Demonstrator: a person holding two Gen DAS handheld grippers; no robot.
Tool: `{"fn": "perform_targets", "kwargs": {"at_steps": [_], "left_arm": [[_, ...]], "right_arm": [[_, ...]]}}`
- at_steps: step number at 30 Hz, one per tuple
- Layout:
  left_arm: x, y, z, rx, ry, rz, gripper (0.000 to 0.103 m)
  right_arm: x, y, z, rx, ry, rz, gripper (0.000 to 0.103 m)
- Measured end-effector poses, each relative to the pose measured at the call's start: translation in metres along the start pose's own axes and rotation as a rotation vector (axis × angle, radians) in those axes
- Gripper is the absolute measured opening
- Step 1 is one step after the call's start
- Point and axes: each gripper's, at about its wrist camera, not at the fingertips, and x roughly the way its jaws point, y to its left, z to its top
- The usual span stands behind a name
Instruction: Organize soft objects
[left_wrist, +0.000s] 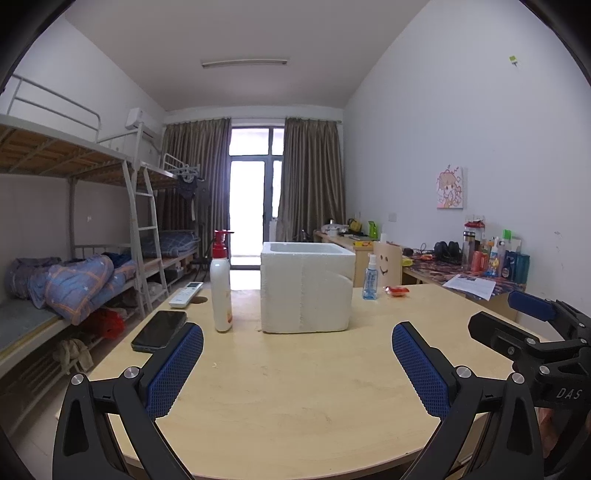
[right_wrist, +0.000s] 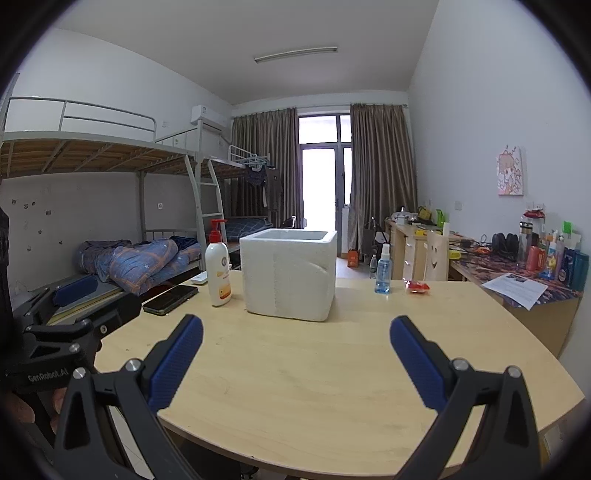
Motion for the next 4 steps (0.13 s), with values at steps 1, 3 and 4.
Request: {"fn": "perform_targets", "kwargs": {"at_steps": [1,3,4], "left_arm": [[-0.0002,-0.0009,-0.0001,0.005,-0.001,-0.002,0.102],[-0.0005,0.0009,-0.0002,0.005,0.000,-0.001,0.102],[-0.0001,0.0017,-0.0002,0.001,0.001,-0.004,0.102]], "right_arm": [[-0.0001,-0.0005,-0.0001,0.001,0.001,-0.001,0.102],[-0.0003,-0.0009,-0.0007,0.003,0.003,-0.002,0.102],[-0.0006,-0.0009,-0.0011,0.003,0.004,-0.002,0.102]]}}
